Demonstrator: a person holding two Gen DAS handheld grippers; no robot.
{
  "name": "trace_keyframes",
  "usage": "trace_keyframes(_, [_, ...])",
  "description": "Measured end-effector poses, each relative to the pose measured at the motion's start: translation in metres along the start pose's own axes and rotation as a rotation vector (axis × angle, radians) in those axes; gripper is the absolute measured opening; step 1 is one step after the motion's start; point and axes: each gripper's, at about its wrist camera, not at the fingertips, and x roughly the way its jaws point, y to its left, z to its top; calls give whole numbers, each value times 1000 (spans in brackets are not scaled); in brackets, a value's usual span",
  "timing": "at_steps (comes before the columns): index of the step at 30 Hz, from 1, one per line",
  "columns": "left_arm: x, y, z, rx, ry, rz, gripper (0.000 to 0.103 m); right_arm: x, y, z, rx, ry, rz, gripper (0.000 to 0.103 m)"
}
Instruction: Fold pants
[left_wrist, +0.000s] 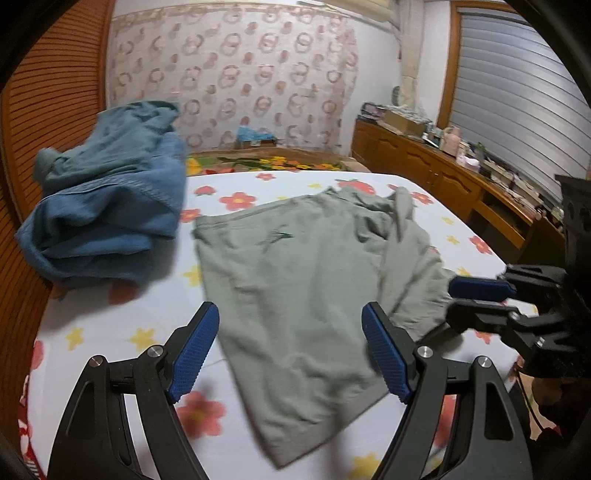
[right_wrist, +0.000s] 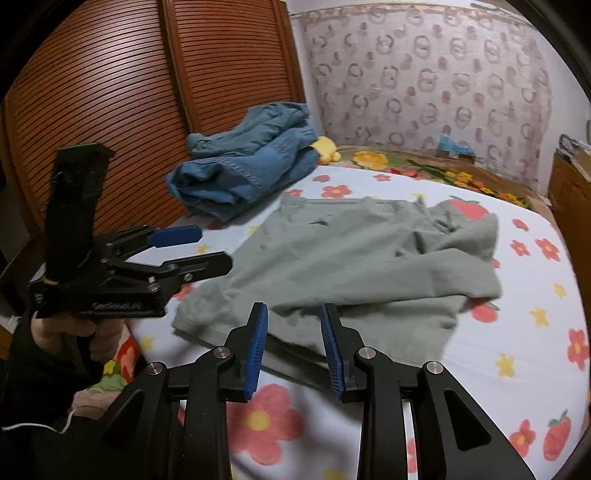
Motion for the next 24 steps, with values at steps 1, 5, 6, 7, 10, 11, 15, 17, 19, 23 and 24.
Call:
trace_keyframes(1, [1, -3, 0, 5, 2, -6, 80, -1, -2, 0, 4, -2, -9, 31])
trace_keyframes(5, [5, -15, -1, 21, 13, -44, 76, -2, -9, 4, 18, -13, -57, 36])
trace_keyframes(6, [6, -18, -1, 24, 18, -55, 71, -2, -10, 5, 20, -15, -70, 37])
trace_keyframes(7, [7, -20, -3, 28, 26, -64, 70, -2, -12, 5, 21, -17, -84, 37])
trace_keyframes(10, [10, -27, -6, 37, 42, -80, 63, 1, -21, 5, 33, -19, -129, 40])
trace_keyframes(11, [11, -29, -7, 39, 45, -89, 57, 2, -23, 5, 36, -19, -143, 40])
trace_keyframes(15, [17, -37, -11, 46, 75, -118, 41, 10, -32, 0, 57, -8, -200, 42])
trace_keyframes(17, [21, -41, -14, 56, 91, -125, 37, 16, -37, -2, 76, 2, -221, 42])
trace_keyframes(19, [24, -45, -16, 64, 103, -135, 36, 22, -39, -2, 86, 11, -239, 43])
trace_keyframes(23, [30, -52, -20, 73, 129, -145, 32, 31, -38, 0, 87, 29, -262, 43])
trace_keyframes(24, [31, -52, -21, 71, 136, -147, 26, 33, -38, 3, 94, 31, -257, 43])
